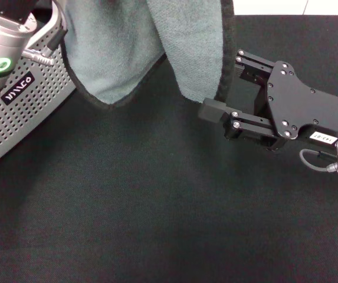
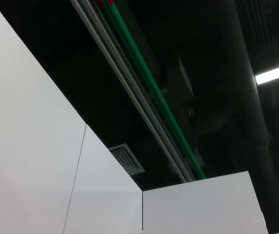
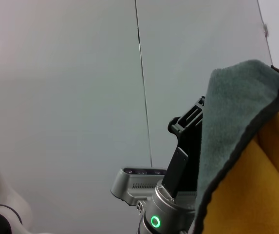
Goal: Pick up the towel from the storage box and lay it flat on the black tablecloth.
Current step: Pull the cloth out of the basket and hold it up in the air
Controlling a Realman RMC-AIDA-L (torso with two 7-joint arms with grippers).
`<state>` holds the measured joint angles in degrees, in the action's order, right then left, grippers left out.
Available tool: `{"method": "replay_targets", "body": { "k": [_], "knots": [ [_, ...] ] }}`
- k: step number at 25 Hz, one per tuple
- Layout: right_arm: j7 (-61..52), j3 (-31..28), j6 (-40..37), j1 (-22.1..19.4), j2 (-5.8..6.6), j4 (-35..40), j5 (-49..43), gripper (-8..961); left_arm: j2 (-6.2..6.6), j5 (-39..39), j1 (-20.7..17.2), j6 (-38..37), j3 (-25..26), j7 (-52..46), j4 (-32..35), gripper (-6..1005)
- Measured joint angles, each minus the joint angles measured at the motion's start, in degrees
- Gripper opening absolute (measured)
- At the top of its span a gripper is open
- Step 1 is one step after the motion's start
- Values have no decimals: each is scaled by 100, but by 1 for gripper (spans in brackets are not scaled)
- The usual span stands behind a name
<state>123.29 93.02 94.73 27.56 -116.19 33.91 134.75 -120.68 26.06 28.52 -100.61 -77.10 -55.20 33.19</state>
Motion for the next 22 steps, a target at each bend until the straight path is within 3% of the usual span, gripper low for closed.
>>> {"method": "replay_targets", "body": {
  "k": [6, 22],
  "knots": [
    [2, -11, -58, -62, 1, 0, 63, 677, 0, -15, 5, 0, 2, 18, -5, 119],
    [-2, 84, -445, 3, 1, 1, 79, 284, 7, -286, -26, -10, -227, 18, -6, 140]
  ]
}}
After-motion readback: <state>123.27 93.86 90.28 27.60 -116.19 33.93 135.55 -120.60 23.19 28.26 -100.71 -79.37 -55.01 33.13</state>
